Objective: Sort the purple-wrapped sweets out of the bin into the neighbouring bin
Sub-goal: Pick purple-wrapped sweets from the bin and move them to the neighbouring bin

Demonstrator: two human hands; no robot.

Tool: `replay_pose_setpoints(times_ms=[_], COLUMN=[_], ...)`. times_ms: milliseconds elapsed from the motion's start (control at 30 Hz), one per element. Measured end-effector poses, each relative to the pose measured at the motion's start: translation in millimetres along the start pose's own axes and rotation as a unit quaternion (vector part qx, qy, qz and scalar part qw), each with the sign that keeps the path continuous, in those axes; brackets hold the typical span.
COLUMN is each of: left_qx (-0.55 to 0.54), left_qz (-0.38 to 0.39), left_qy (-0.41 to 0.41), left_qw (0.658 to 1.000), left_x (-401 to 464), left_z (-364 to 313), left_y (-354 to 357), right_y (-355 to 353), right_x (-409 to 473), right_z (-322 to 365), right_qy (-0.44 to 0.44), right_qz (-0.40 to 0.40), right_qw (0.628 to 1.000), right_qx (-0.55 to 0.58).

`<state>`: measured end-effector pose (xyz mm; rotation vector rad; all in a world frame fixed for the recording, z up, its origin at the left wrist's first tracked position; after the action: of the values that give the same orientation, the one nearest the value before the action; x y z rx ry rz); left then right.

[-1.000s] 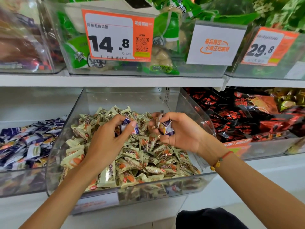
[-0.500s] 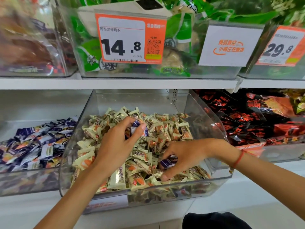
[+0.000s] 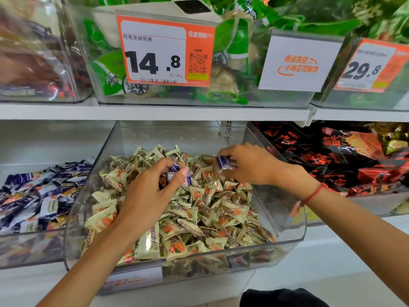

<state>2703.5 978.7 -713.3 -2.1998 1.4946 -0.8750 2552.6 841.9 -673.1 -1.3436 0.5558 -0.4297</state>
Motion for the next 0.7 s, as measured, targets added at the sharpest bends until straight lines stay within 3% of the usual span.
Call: replay_pose_setpoints(times_ms=[100, 167, 333, 500, 533, 567, 633, 700], left_qx=[0.004, 0.008, 0.008, 0.021, 0.025, 0.03, 0.04, 0.047], left_qz=[0.0, -0.001, -0.002, -0.001, -0.003, -0.004, -0.005, -0.007], left_qy=[0.002, 0.006, 0.005, 0.006, 0.006, 0.005, 0.006, 0.005], left_qw=[1.0, 1.0, 1.0, 1.0, 1.0, 1.0, 0.999, 0.999], left_x=[0, 1, 1, 1, 1, 1, 1, 1], left_z=[2, 3, 1, 2, 2, 1, 0, 1], left_y=[0, 0, 0, -1, -1, -1, -1, -1], right_y=[27, 49, 73, 32, 24, 17, 20, 37], right_x=[-12, -11, 8, 11, 9, 6, 0, -11], right_z=[19, 23, 29, 14, 6, 2, 4, 19], right_qy=[-0.071, -0.049, -0.023, 0.05, 0.063, 0.058, -0.027, -0.109], right_qz=[0.144, 0.153, 0.066, -0.14, -0.15, -0.131, 0.006, 0.156], right_qw=[0.983, 0.986, 0.995, 0.982, 0.98, 0.985, 1.0, 0.975], right_qx=[0.085, 0.046, -0.072, -0.112, -0.111, -0.095, 0.005, 0.118])
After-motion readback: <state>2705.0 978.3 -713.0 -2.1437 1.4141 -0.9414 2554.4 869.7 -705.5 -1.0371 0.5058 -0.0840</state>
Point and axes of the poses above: each hand's wrist, its own x-axis towards the middle knuckle, its own y-axis out of the palm, z = x × y, the point moved 4 cm from there along x, towards the middle knuckle, and after that the axes turned 7 degrees about z, right-handed, at the moved point
